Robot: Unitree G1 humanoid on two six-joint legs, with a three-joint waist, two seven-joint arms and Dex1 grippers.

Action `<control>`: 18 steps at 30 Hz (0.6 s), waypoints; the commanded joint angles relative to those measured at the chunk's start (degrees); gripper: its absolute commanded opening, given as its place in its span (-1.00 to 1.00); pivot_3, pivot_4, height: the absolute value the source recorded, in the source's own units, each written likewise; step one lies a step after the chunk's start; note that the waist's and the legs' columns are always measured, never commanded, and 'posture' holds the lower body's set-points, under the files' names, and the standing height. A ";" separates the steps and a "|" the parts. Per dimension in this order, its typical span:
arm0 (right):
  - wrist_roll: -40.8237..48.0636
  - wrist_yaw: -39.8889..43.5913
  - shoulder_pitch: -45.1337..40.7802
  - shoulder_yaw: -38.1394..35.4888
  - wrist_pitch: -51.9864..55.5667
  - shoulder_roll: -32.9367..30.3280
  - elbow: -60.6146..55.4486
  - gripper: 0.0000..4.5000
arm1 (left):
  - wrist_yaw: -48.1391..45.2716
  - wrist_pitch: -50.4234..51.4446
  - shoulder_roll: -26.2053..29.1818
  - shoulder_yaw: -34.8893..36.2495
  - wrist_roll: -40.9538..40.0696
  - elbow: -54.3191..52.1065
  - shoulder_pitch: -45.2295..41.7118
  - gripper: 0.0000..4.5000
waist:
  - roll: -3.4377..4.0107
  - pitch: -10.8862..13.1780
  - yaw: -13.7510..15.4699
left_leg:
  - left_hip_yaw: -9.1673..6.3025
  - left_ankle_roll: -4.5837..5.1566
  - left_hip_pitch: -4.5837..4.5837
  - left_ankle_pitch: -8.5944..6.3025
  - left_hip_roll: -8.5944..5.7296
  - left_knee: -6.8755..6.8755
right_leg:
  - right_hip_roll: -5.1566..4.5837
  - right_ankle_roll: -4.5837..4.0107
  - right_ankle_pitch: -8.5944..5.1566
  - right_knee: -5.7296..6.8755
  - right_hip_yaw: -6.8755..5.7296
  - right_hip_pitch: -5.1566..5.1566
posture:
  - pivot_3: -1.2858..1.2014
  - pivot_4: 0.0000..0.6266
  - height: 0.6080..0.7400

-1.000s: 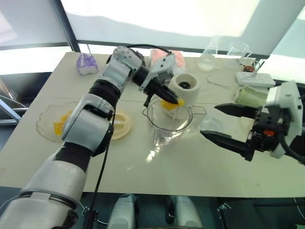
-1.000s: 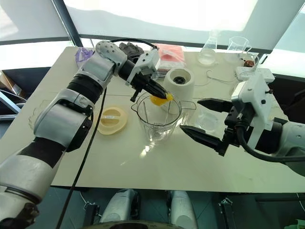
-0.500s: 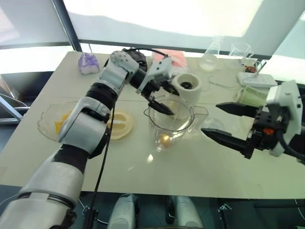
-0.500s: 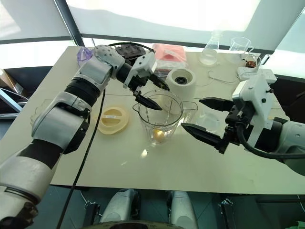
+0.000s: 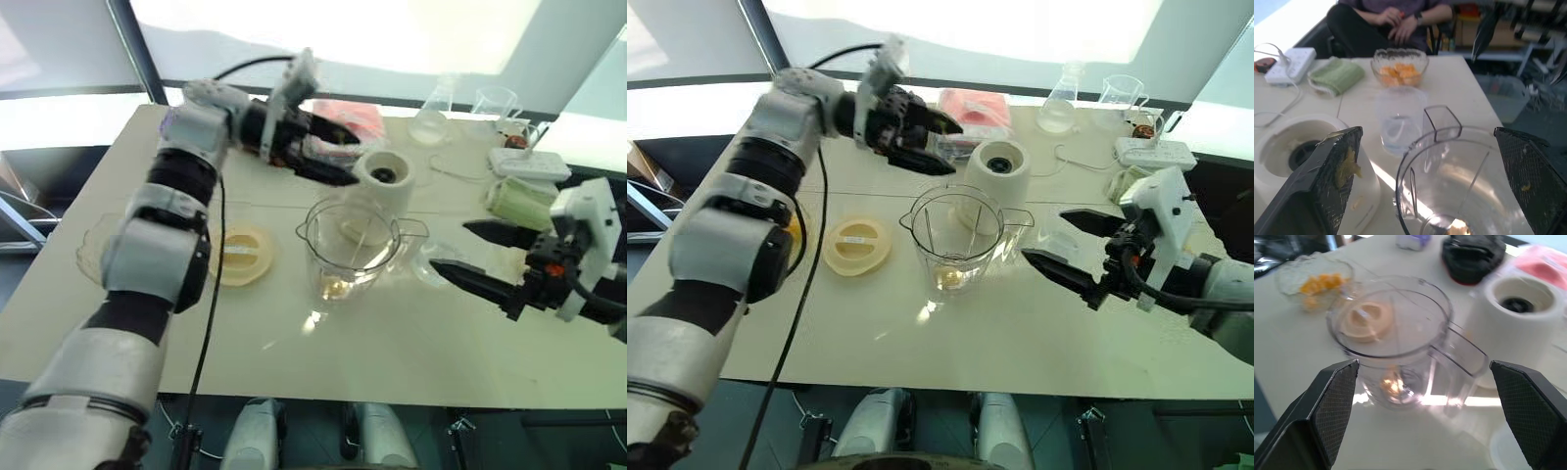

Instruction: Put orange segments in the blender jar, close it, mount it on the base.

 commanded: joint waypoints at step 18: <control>-36.99 -4.68 13.67 4.81 -16.47 20.34 5.53 1.00 | 13.68 21.34 10.81 4.11 -12.78 -60.09 32.27 0.99 | 0.17 -0.09 -0.12 | -0.02 -0.08 0.50 0.06 -0.02 0.08 | 0.04 -0.21 -0.13 0.26 0.20 0.36 | 0.03 -0.52 1.00</control>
